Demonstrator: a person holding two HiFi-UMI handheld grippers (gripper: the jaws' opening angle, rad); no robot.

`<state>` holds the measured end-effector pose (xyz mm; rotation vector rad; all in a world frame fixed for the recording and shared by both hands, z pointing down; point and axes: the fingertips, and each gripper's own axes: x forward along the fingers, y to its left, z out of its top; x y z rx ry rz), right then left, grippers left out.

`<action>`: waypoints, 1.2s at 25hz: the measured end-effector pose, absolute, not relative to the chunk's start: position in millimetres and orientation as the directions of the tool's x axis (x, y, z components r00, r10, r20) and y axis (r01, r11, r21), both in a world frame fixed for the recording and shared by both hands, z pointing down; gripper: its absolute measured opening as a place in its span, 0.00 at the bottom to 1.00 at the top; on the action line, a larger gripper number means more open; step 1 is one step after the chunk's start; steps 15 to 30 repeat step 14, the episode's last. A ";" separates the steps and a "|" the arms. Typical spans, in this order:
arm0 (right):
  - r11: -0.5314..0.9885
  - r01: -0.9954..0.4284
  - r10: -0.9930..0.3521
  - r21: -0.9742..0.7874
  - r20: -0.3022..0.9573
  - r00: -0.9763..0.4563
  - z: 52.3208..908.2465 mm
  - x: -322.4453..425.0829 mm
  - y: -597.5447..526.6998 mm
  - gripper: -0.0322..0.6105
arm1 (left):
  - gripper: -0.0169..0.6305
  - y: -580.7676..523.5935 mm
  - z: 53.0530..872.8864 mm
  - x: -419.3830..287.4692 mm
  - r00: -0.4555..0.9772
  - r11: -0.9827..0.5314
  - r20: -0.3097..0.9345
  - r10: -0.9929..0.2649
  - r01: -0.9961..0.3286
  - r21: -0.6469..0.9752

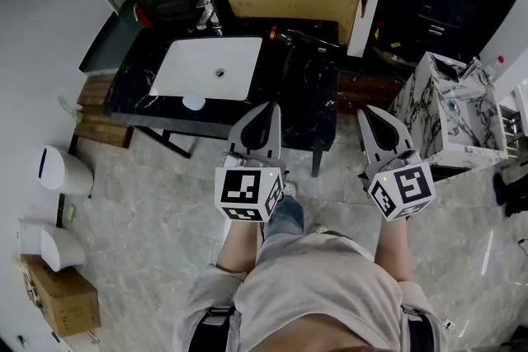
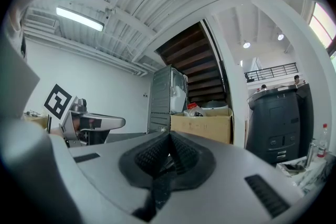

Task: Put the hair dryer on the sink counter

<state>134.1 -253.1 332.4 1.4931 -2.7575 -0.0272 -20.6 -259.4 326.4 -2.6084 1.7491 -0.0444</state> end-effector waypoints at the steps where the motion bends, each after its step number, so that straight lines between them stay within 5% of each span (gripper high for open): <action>1: 0.549 -0.836 -0.836 0.020 -0.002 -0.549 332.3 133.1 -253.6 0.07 | 0.05 -259.8 326.7 -21.4 0.379 -0.379 0.024 -0.925 -0.925 -0.015; 30: 0.550 -0.835 -0.835 0.009 -0.003 -0.550 332.3 129.8 -257.9 0.07 | 0.05 -263.7 328.9 -26.7 0.374 -0.375 0.036 -0.927 -0.927 -0.004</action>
